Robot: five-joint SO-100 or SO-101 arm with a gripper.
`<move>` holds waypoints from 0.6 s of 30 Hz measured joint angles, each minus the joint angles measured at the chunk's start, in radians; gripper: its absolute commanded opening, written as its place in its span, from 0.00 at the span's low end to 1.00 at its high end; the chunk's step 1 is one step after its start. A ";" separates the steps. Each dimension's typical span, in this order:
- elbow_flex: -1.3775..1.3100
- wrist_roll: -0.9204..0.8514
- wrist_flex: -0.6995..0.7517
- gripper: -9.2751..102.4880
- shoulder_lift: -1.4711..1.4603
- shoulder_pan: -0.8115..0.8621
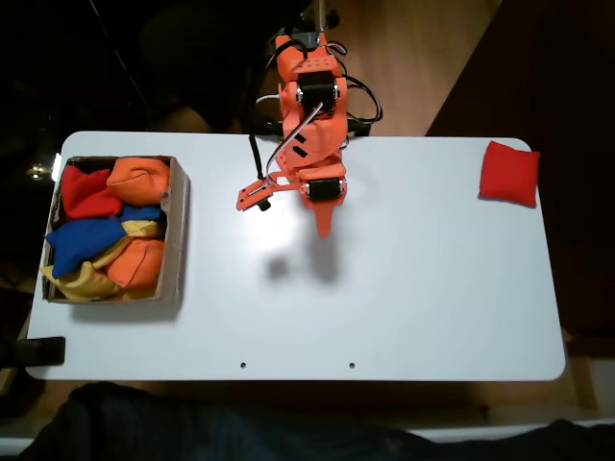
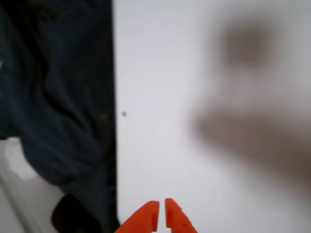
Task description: Grasp a bag and put it in the box.
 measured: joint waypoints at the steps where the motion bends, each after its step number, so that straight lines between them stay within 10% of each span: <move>1: -0.017 0.002 0.000 0.08 -0.009 0.000; 18: -0.336 0.046 0.106 0.08 -0.167 -0.052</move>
